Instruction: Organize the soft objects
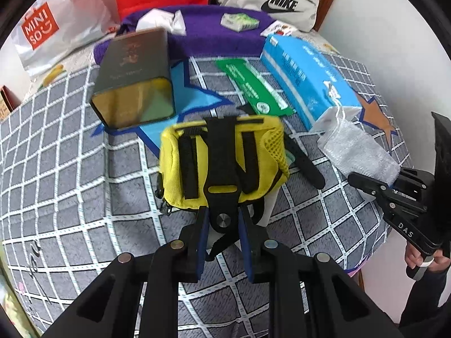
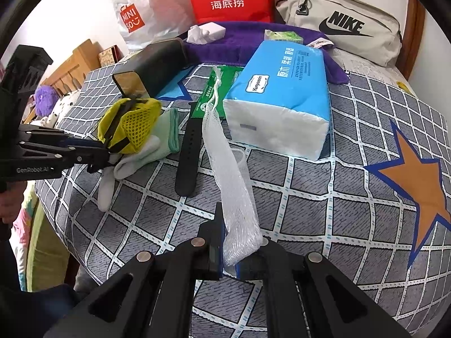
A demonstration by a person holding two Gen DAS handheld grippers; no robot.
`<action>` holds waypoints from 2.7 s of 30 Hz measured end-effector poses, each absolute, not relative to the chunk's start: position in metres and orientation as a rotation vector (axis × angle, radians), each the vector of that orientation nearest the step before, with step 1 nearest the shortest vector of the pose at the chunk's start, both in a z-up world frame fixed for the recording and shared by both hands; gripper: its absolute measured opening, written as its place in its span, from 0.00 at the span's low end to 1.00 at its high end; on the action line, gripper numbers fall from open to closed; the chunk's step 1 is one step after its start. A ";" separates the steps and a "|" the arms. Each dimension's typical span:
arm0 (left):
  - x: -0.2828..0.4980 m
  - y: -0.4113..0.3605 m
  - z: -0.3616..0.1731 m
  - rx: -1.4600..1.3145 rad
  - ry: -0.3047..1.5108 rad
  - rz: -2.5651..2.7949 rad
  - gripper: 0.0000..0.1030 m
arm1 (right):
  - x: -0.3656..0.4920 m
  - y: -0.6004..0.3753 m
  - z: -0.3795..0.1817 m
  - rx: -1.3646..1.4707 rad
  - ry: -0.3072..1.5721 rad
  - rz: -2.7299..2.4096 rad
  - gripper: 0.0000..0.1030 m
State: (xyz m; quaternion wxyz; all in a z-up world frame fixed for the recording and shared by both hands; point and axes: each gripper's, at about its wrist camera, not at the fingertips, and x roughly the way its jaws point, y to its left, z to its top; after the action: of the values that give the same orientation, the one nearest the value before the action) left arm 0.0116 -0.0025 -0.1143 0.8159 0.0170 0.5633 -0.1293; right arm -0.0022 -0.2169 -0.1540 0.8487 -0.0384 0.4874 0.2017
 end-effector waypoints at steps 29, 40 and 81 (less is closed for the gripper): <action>0.036 0.019 -0.042 0.011 0.964 -0.252 0.12 | 0.019 -0.211 -0.086 -0.103 0.862 0.422 0.05; 0.049 0.023 -0.078 0.028 1.033 -0.255 0.12 | 0.035 -0.204 -0.090 -0.111 0.877 0.429 0.05; 0.049 0.030 -0.001 0.009 0.833 -0.296 0.07 | 0.047 -0.202 -0.065 -0.107 0.828 0.411 0.05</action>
State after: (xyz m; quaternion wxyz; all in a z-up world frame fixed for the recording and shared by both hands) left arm 0.0492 0.0301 -0.0013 0.9038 0.0046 0.4031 -0.1434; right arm 0.0465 -0.2018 -0.0650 0.8937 -0.0517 0.3991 0.1984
